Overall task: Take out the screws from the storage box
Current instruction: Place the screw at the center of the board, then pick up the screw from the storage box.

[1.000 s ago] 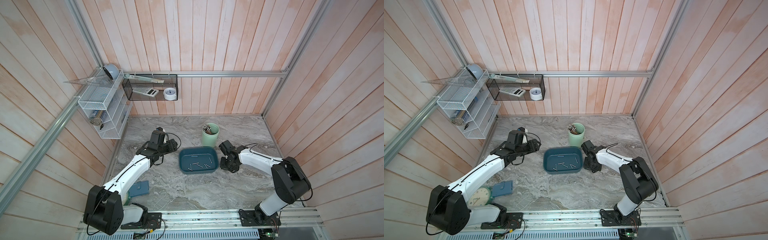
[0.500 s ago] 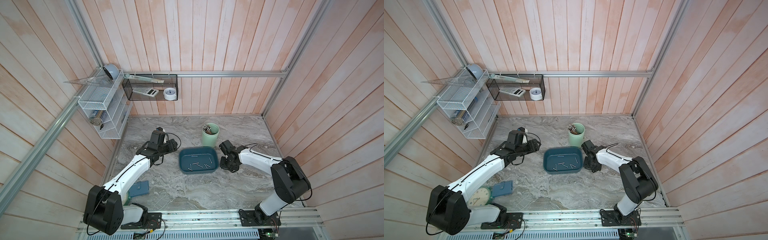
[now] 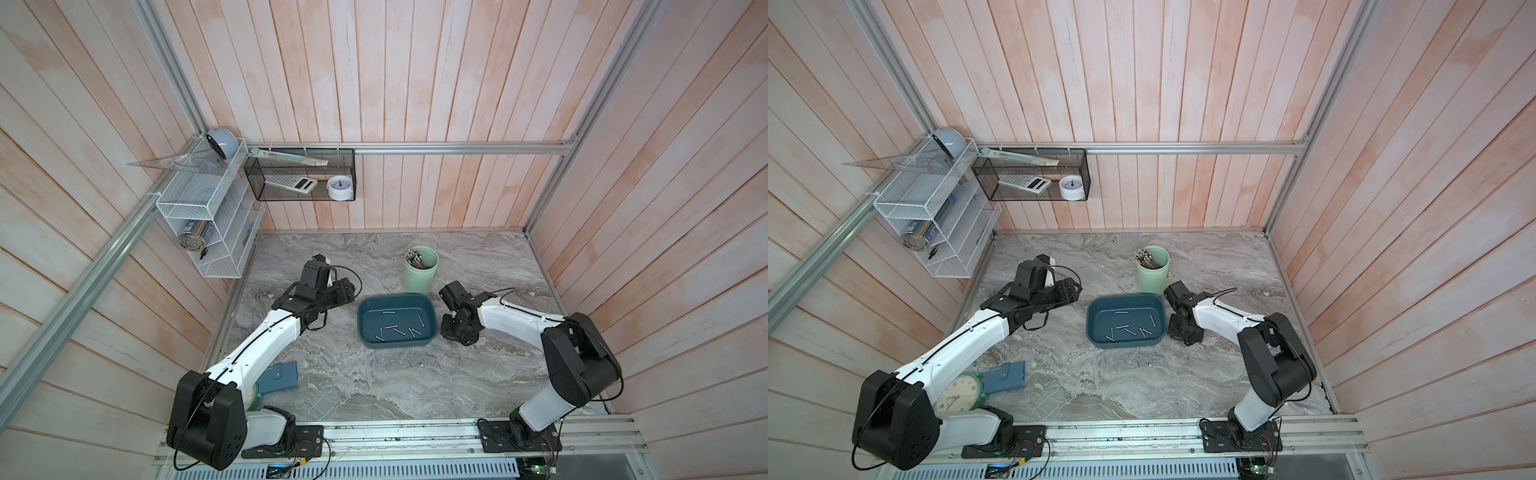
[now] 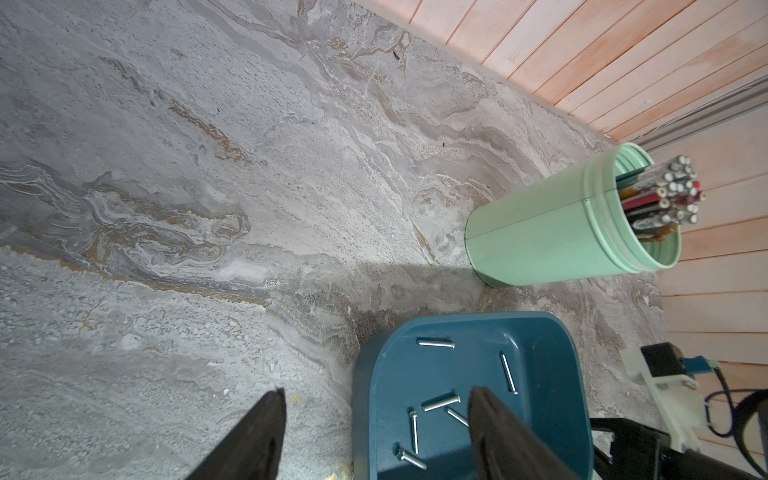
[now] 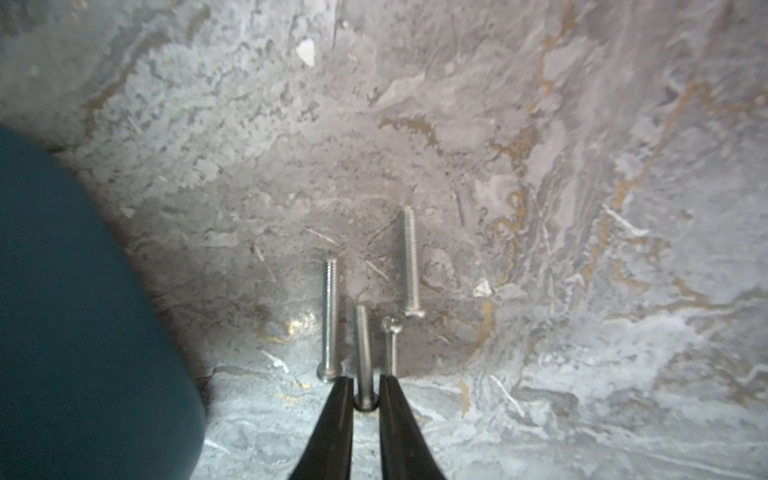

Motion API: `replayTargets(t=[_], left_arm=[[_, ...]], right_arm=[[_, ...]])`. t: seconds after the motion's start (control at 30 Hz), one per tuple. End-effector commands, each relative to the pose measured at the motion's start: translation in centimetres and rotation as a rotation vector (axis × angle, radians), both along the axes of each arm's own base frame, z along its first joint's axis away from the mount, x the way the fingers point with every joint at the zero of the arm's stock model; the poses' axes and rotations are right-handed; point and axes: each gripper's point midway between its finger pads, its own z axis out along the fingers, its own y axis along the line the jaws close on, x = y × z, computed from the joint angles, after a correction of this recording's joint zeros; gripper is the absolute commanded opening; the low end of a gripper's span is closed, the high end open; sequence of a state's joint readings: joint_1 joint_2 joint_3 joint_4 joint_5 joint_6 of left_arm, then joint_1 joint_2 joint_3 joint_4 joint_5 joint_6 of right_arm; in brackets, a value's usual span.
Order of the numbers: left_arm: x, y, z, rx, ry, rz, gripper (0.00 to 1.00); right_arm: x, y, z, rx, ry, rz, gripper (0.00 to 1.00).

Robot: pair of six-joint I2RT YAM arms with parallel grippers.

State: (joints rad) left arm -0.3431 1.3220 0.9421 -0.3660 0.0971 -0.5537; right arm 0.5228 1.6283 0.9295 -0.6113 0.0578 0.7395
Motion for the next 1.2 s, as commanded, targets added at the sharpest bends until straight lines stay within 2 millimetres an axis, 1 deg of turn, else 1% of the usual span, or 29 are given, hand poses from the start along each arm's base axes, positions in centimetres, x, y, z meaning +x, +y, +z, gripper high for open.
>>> replayTargets(t=[0.0, 0.1, 0.2, 0.3, 0.4, 0.47, 0.53, 0.6, 0.7, 0.8, 0.9, 0.97, 1.0, 1.03, 1.17], left_arm=[[0.0, -0.1, 0.0, 0.005, -0.014, -0.002, 0.75], [0.1, 0.0, 0.0, 0.005, -0.014, -0.001, 0.75], [0.0, 0.0, 0.0, 0.004, -0.015, -0.001, 0.75], [0.0, 0.0, 0.1, 0.004, -0.016, -0.001, 0.75], [0.0, 0.0, 0.1, 0.004, -0.017, 0.0, 0.75], [0.0, 0.0, 0.1, 0.005, -0.017, -0.002, 0.75], [0.1, 0.1, 0.2, 0.009, -0.02, 0.001, 0.75], [0.0, 0.2, 0.2, 0.013, -0.022, 0.003, 0.75], [0.1, 0.3, 0.4, 0.015, -0.029, 0.008, 0.75], [0.1, 0.4, 0.3, 0.022, -0.03, 0.012, 0.74], [0.1, 0.5, 0.4, 0.026, -0.033, 0.013, 0.75], [0.1, 0.6, 0.4, 0.029, -0.034, 0.016, 0.75], [0.1, 0.6, 0.5, 0.03, -0.035, 0.017, 0.75], [0.0, 0.7, 0.4, 0.034, -0.034, 0.019, 0.75], [0.0, 0.6, 0.4, 0.032, -0.036, 0.017, 0.75]], right_arm=[[0.0, -0.2, 0.7, 0.012, -0.017, -0.007, 0.19], [0.2, -0.4, 1.8, 0.019, -0.047, -0.016, 0.25], [0.4, -0.6, 2.9, 0.034, -0.069, -0.025, 0.26], [0.6, -0.6, 4.4, 0.052, -0.107, -0.02, 0.26], [1.2, -0.4, 6.7, 0.088, -0.192, -0.007, 0.25], [1.6, -1.0, 7.7, 0.093, -0.251, -0.062, 0.23], [1.9, -0.8, 8.5, 0.128, -0.302, -0.05, 0.22], [2.4, 0.4, 9.3, 0.187, -0.349, 0.009, 0.22], [3.0, 2.3, 10.7, 0.281, -0.389, 0.051, 0.23], [3.4, 4.8, 12.1, 0.255, -0.435, 0.162, 0.22], [3.6, 8.3, 12.9, 0.22, -0.492, 0.308, 0.26], [3.6, 11.0, 12.6, 0.233, -0.501, 0.41, 0.3], [3.7, 11.9, 12.3, 0.238, -0.496, 0.444, 0.31], [3.8, 12.6, 11.7, 0.238, -0.473, 0.47, 0.31], [4.6, 14.1, 9.5, 0.194, -0.355, 0.526, 0.29]])
